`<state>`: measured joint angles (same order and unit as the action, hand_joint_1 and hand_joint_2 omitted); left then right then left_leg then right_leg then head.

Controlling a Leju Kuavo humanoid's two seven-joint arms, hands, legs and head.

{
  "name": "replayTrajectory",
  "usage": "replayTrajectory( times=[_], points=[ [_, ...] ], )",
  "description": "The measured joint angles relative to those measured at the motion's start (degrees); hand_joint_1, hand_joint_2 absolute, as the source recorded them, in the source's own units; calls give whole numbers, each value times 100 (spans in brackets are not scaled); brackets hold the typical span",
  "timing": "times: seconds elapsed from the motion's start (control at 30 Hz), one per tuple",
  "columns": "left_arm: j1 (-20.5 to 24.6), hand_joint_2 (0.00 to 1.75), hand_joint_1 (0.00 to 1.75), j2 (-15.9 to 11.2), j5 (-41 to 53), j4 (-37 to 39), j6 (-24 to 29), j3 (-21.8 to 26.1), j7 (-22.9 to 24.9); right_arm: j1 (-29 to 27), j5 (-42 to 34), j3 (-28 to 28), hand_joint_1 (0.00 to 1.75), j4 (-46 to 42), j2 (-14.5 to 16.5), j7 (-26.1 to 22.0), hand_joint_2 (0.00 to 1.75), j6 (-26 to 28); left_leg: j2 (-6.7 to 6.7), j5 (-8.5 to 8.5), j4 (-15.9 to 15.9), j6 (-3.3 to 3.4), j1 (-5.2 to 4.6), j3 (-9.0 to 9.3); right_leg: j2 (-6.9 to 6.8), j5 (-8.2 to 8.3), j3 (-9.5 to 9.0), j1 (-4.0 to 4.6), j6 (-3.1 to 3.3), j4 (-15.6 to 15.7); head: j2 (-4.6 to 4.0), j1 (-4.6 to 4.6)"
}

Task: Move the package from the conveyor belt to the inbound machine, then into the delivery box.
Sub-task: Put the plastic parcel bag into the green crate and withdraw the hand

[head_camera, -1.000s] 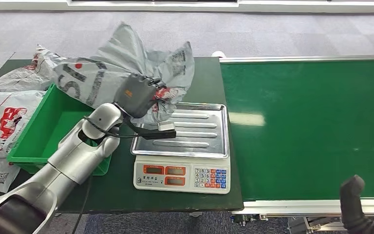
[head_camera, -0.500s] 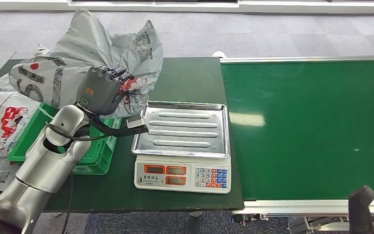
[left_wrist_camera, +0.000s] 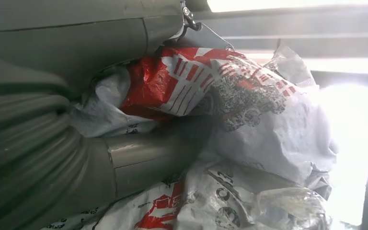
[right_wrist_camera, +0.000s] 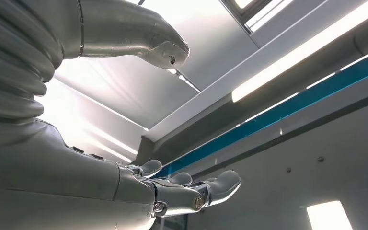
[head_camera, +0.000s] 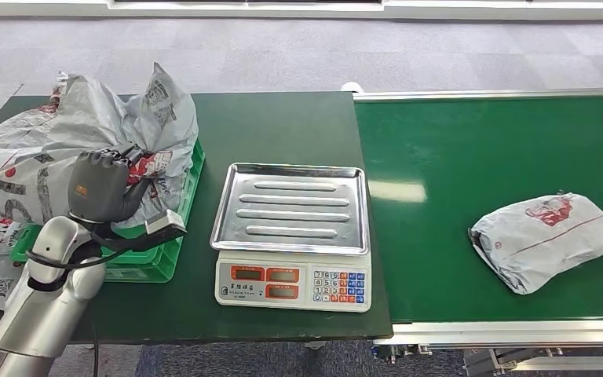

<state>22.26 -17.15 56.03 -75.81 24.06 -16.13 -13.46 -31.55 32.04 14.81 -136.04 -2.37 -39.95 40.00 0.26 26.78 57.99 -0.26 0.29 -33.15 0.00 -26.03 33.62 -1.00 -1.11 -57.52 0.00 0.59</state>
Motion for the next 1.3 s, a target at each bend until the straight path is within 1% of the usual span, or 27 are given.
replayTrajectory(
  times=[0.1, 0.2, 0.23, 0.27, 0.33, 0.37, 0.4, 0.47, 0.5, 0.6, 0.67, 0.73, 0.8, 0.9, 1.0, 1.07, 1.17, 1.23, 1.3],
  points=[
    [-314, 175, 175, 33, 236, 53, 83, 81, -4, -40, -116, 41, 0, -9, -23, -1, 175, 0, 5, 2, 2, 1, 0, 0, 1, 0, 1, 0, 0, 2, 0, 0],
    [-434, 175, 175, 51, 295, 155, 73, 154, -8, -125, -371, 193, 0, -34, -111, 0, 175, 0, 3, 4, 3, 4, -2, 1, -5, 0, -3, -1, -1, 3, 1, -1],
    [-467, 175, 158, 51, 285, 220, 37, 186, -19, -197, -479, 274, 0, -70, -143, 0, 175, 0, 3, 5, 3, 5, -3, 2, -5, 0, -4, -2, -1, 3, 1, -1],
    [-503, 175, 115, 50, 263, 299, -25, 214, -41, -284, -597, 366, 0, -123, -175, 0, 175, 0, 3, 6, 3, 6, -3, 2, -5, -1, -5, -2, -1, 3, 1, 0],
    [-578, 87, 27, 49, 210, 460, -179, 240, -127, -447, -823, 558, 0, -244, -232, 0, 175, 0, 4, 6, 2, 6, -3, 2, -4, -1, -4, -1, -1, 2, 0, 0],
    [-617, 44, 0, 50, 192, 529, -236, 243, -175, -504, -911, 649, 0, -292, -260, 0, 175, -1, 5, 6, 2, 5, -2, 2, -2, -1, -3, 0, -1, 2, 0, 0],
    [-657, 0, 0, 52, 192, 589, -266, 243, -207, -539, -955, 726, 0, -324, -284, -1, 175, -7, 6, 7, 2, 4, -2, 2, -1, -1, -2, 0, -1, 2, 0, 0],
    [-751, 0, 0, 68, 301, 685, -252, 233, -170, -549, -837, 806, 0, -345, -303, -2, 175, -25, 8, 10, 2, 2, -1, 3, 1, -1, -2, 0, -1, 2, 0, 0],
    [-810, 0, 0, 86, 422, 716, -211, 225, -83, -534, -654, 790, 0, -343, -295, -2, 175, -32, 8, 11, 1, 1, -1, 4, 2, -2, -3, 0, -1, 2, 0, 0],
    [-1053, 0, 0, 185, 972, 736, 74, 204, 360, -451, -22, 599, 0, -322, -227, -7, 175, -28, 8, 12, 1, 1, -1, 5, 4, -4, -4, 0, -1, 2, 0, 1],
    [-1220, 0, 0, 269, 1255, 696, 302, 202, 632, -378, 119, 499, 0, -299, -202, -6, 175, -21, 8, 11, 1, 1, 0, 4, 2, -4, -3, 0, -1, 2, 0, 1],
    [-1326, 0, 0, 360, 1222, 634, 453, 214, 768, -302, 97, 469, 0, -267, -200, 0, 175, -17, 6, 11, 2, 1, 0, 3, -1, -5, -4, 0, -2, 2, 0, 0],
    [-1382, 0, 0, 439, 792, 532, 551, 280, 751, -260, 62, 463, 0, -236, -200, 0, 175, -17, 4, 11, 2, 1, 0, 2, -4, -5, -6, 0, -2, 2, 0, 0],
    [-1492, 0, 0, 511, -23, 228, 728, 473, 557, -280, 110, 449, 0, -223, -181, -2, 175, -17, 5, 12, 2, 2, 0, 3, -2, -4, -6, 0, -2, 2, 0, 1],
    [-1595, 0, 0, 549, -400, -67, 822, 649, 431, -312, 192, 409, 0, -223, -140, -2, 175, -17, 5, 12, 1, 2, 0, 4, -3, -6, -6, 2, -1, 2, 0, 0],
    [-1721, 0, 0, 592, -886, -285, 978, 753, 200, -335, 307, 388, 0, -223, -89, -2, 175, -17, 5, 13, 1, 1, 2, 3, -3, -7, -6, 4, 0, 1, 0, -1],
    [-1981, 0, 0, 701, -1997, -810, 1371, 963, -455, -376, 554, 319, 0, -223, 46, -3, 175, -17, 8, 16, 1, -2, 5, 4, 1, -9, -5, 5, 3, 1, 0, 1],
    [-2169, 0, 0, 821, -2487, -1218, 1532, 1151, -1004, -379, 679, 275, 0, -223, 124, -4, 175, -17, 7, 19, 1, -1, 5, 4, 0, -15, -7, 5, 1, 1, 0, 0],
    [-2395, 0, 0, 1009, -2818, -1641, 1584, 1369, -1553, -366, 780, 247, 0, -221, 202, -4, 175, -17, 6, 22, 1, 1, 4, 3, -2, -21, -12, 4, -2, 1, 0, -1]
  ],
)
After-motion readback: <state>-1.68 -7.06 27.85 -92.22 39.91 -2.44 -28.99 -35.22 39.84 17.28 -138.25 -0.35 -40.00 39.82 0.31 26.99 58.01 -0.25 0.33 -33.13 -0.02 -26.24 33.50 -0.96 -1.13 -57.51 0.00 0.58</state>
